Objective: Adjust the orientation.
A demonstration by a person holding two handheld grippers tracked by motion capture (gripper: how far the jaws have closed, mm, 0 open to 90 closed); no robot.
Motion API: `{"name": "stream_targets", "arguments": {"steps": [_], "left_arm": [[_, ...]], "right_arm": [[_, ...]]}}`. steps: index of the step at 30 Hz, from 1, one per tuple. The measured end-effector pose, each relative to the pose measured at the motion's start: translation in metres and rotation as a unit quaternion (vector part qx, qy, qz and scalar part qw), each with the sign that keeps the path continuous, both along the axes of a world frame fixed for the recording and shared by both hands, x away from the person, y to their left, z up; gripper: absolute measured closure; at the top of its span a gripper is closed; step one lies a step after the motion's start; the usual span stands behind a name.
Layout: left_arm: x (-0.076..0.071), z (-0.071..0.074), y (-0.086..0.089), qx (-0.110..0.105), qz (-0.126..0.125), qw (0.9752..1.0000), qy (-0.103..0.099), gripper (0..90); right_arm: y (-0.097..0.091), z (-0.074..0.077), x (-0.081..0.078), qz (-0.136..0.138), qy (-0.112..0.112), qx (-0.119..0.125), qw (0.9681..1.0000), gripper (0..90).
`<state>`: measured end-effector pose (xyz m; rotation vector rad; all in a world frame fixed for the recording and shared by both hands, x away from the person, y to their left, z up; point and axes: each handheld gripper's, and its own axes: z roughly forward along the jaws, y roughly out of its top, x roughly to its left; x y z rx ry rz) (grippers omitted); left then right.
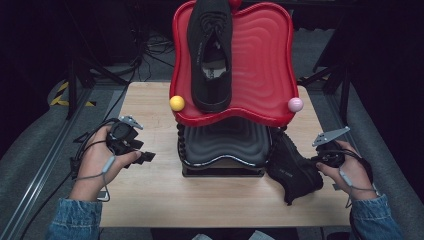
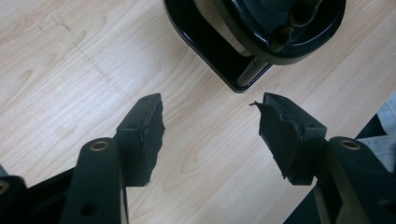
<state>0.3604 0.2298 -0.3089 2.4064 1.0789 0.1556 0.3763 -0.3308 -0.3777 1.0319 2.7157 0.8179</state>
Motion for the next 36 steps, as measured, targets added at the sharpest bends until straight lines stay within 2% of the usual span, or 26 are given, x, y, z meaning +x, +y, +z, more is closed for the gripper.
{"name": "stream_targets", "arguments": {"steps": [5, 7, 9, 11, 12, 15, 16, 18, 22, 25, 27, 28, 29, 30, 31, 32, 36], "left_arm": [[0.001, -0.011, 0.005, 0.006, -0.003, 1.0, -0.004, 38.3], [0.001, -0.015, 0.006, 0.002, 0.002, 1.0, -0.005, 38.3], [0.002, -0.027, 0.011, 0.0, 0.011, 0.9999, -0.008, 38.3], [0.001, -0.031, 0.011, 0.005, 0.017, 0.9998, -0.007, 37.9], [0.0, -0.04, 0.009, 0.017, 0.018, 0.9997, -0.005, 37.7], [0.0, -0.047, 0.008, 0.012, 0.016, 0.9998, -0.001, 37.7], [0.0, -0.05, 0.008, 0.016, 0.012, 0.9998, -0.002, 37.6], [-0.001, -0.055, 0.007, 0.017, 0.015, 0.9997, 0.006, 37.5], [-0.003, -0.06, 0.009, 0.019, 0.016, 0.9997, 0.001, 37.2], [-0.007, -0.065, 0.012, 0.006, 0.038, 0.9993, -0.005, 35.2], [-0.007, -0.067, 0.013, 0.006, 0.042, 0.999, -0.009, 35.3], [-0.007, -0.069, 0.014, 0.006, 0.05, 0.9987, -0.007, 35.3], [-0.006, -0.07, 0.015, 0.019, 0.049, 0.9986, -0.004, 35.3], [-0.007, -0.071, 0.016, 0.012, 0.054, 0.9985, -0.002, 35.3], [-0.007, -0.071, 0.016, 0.012, 0.054, 0.9985, -0.002, 35.3], [-0.007, -0.072, 0.017, 0.01, 0.055, 0.9984, 0.0, 35.3], [-0.006, -0.076, 0.018, 0.011, 0.053, 0.9985, 0.007, 35.3]], "right_arm": [[0.0, 0.001, 0.0, -0.003, 0.001, -0.004, 1.0, 90.0], [-0.001, 0.001, 0.001, -0.004, -0.001, -0.005, 1.0, 90.0], [-0.003, 0.001, 0.002, -0.008, 0.003, -0.001, 1.0, 90.0], [-0.003, 0.001, 0.002, -0.012, 0.001, -0.002, 0.9999, 90.0], [-0.002, 0.001, 0.0, -0.019, -0.001, -0.004, 0.9998, 90.0], [0.0, 0.001, 0.0, -0.02, -0.002, -0.008, 0.9998, 90.0], [0.001, 0.003, 0.001, -0.024, -0.003, -0.019, 0.9995, 90.0], [0.001, 0.004, 0.001, -0.025, -0.004, -0.021, 0.9995, 90.0], [-0.002, 0.006, 0.004, -0.032, -0.001, -0.028, 0.9991, 90.0], [-0.005, 0.009, 0.007, -0.041, 0.0, -0.034, 0.9986, 90.0], [-0.007, 0.009, 0.008, -0.047, 0.0, -0.036, 0.9982, 90.0], [-0.009, 0.009, 0.01, -0.052, 0.0, -0.038, 0.9979, 90.0], [-0.014, 0.009, 0.014, -0.057, 0.009, -0.025, 0.998, 90.0], [-0.016, 0.009, 0.015, -0.058, 0.01, -0.023, 0.998, 90.0], [-0.016, 0.009, 0.015, -0.058, 0.01, -0.023, 0.998, 90.0], [-0.021, 0.01, 0.016, -0.071, 0.006, -0.027, 0.9971, 90.0], [-0.027, 0.01, 0.02, -0.077, 0.002, -0.033, 0.9965, 90.0]]}}
